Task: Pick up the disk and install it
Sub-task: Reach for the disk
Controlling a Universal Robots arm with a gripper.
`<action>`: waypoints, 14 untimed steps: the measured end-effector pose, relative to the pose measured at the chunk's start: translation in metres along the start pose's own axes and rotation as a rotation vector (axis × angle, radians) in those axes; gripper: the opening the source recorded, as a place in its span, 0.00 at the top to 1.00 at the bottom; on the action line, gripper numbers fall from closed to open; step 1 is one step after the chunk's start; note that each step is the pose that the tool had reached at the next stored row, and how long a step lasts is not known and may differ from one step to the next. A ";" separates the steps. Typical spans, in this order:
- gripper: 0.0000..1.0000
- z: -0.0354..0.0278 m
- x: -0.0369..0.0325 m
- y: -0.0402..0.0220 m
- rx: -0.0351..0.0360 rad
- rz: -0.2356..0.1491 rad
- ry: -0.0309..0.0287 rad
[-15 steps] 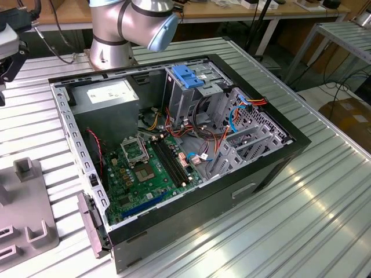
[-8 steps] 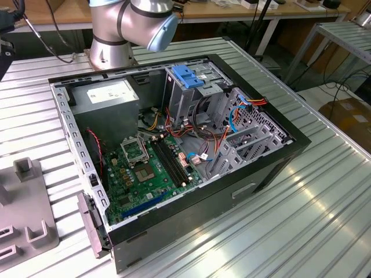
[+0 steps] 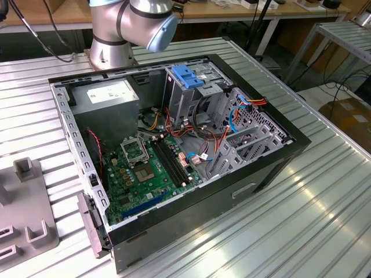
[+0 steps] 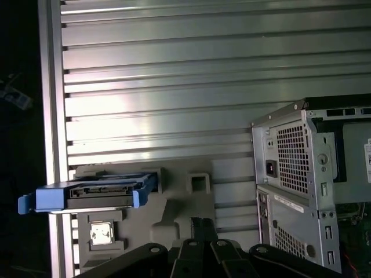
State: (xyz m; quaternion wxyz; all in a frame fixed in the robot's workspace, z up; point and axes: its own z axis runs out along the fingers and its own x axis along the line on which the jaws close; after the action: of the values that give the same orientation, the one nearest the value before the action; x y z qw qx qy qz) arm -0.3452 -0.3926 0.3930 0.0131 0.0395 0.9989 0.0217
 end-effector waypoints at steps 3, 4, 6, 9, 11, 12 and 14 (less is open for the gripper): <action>0.90 -0.0002 0.0056 -0.0002 0.0001 0.000 0.0001; 0.90 -0.0002 0.0083 -0.0003 0.0001 0.000 0.0001; 0.90 -0.0004 0.0172 0.0004 0.0000 0.001 0.0001; 0.90 -0.0005 0.0274 0.0009 0.0001 0.001 0.0002; 0.90 -0.0004 0.0351 0.0015 0.0001 0.002 0.0001; 0.90 -0.0004 0.0379 0.0018 0.0001 0.002 0.0001; 0.90 -0.0004 0.0443 0.0024 0.0001 0.003 0.0001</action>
State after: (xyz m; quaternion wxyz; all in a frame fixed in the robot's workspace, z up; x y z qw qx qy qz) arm -0.3892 -0.3867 0.3925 0.0131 0.0408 0.9988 0.0217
